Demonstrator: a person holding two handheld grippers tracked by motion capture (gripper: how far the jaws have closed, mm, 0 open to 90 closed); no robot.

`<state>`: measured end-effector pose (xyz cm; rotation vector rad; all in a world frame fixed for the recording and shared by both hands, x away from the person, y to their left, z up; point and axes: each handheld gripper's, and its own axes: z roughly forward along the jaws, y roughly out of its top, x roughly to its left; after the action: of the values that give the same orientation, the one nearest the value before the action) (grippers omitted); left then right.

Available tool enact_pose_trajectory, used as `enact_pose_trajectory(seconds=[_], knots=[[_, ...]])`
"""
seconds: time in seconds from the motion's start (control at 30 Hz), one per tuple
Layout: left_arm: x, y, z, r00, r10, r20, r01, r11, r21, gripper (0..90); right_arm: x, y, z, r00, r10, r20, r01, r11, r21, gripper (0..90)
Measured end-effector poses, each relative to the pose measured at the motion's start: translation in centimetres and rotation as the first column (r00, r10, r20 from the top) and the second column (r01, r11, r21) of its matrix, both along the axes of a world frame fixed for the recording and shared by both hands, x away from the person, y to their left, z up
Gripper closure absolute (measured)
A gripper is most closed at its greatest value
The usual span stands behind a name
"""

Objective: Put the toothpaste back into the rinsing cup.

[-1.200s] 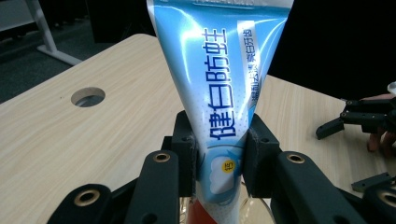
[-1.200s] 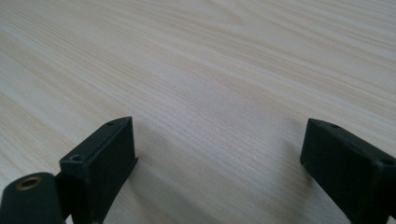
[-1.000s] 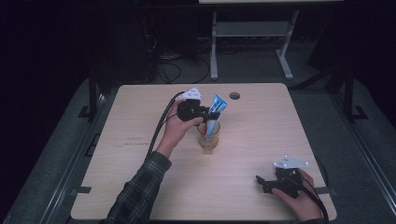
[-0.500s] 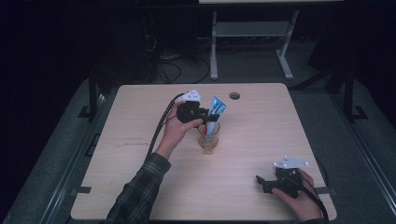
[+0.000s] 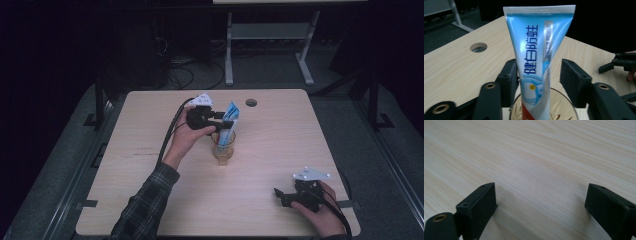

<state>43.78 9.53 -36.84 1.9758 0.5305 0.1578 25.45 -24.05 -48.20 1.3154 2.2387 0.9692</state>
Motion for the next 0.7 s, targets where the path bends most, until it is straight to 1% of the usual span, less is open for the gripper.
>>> enact_pose_trajectory(seconds=[0.1, 0.17, 0.23, 0.33, 0.37, 0.4, 0.47, 0.53, 0.57, 0.6, 0.63, 0.67, 0.7], knots=[[-0.3, 0.4, 0.4, 0.9999, 0.015, 0.005, -0.015, 0.9999, 0.004, 43.0, 0.0, 0.0, 0.0, 1.0, 0.0, 0.0, 0.0, 1.0, 0.0, 9.5], [-0.5, 0.7, 0.6, 0.9994, 0.031, 0.012, -0.032, 0.9994, 0.015, 39.3, 0.0, 0.0, 0.0, 1.0, 0.0, 0.0, 0.0, 1.0, 0.0, 9.5], [-0.8, 1.2, 0.8, 0.9987, 0.049, 0.012, -0.05, 0.9984, 0.027, 37.2, 0.0, 0.0, 0.0, 1.0, 0.001, 0.001, -0.001, 1.0, -0.001, 9.5], [-1.1, 1.7, 1.1, 0.9982, 0.059, 0.004, -0.059, 0.9972, 0.045, 33.4, 0.0, 0.0, 0.0, 1.0, 0.001, 0.001, -0.001, 1.0, -0.001, 9.5], [-1.3, 2.0, 1.1, 0.9977, 0.067, 0.009, -0.067, 0.9965, 0.05, 32.8, 0.0, 0.0, 0.0, 1.0, 0.001, 0.001, -0.001, 1.0, -0.001, 9.4], [-1.4, 2.2, 1.1, 0.9973, 0.074, 0.007, -0.074, 0.9963, 0.044, 32.0, 0.0, 0.0, 0.0, 1.0, 0.0, 0.0, 0.0, 1.0, 0.0, 9.5], [-1.6, 2.6, 1.1, 0.9966, 0.082, 0.002, -0.082, 0.9956, 0.046, 31.6, 0.0, 0.0, 0.0, 1.0, 0.0, -0.001, 0.0, 1.0, 0.0, 9.5], [-1.9, 3.2, 1.0, 0.9954, 0.095, 0.006, -0.095, 0.9931, 0.068, 30.7, 0.0, 0.0, 0.0, 1.0, 0.0, 0.0, 0.0, 1.0, 0.0, 9.5], [-1.9, 3.2, 1.0, 0.9954, 0.095, 0.006, -0.095, 0.9931, 0.068, 30.7, 0.0, 0.0, 0.0, 1.0, 0.0, 0.0, 0.0, 1.0, 0.0, 9.5], [-2.0, 3.4, 1.0, 0.994, 0.109, 0.005, -0.109, 0.9909, 0.079, 30.7, 0.0, 0.0, 0.0, 1.0, 0.0, -0.001, 0.0, 1.0, 0.0, 9.4], [-2.1, 3.6, 1.0, 0.9926, 0.121, 0.016, -0.122, 0.9882, 0.093, 30.6, 0.0, 0.0, 0.0, 1.0, 0.0, 0.0, 0.0, 1.0, 0.0, 9.4], [-2.2, 3.8, 1.0, 0.9919, 0.126, 0.018, -0.127, 0.9865, 0.103, 30.6, 0.0, 0.0, 0.0, 1.0, 0.0, 0.0, 0.0, 1.0, 0.0, 9.4], [-2.3, 4.1, 0.9, 0.9916, 0.129, 0.013, -0.129, 0.9863, 0.102, 30.4, 0.0, 0.0, 0.0, 1.0, 0.001, -0.001, -0.001, 1.0, -0.001, 9.4]])
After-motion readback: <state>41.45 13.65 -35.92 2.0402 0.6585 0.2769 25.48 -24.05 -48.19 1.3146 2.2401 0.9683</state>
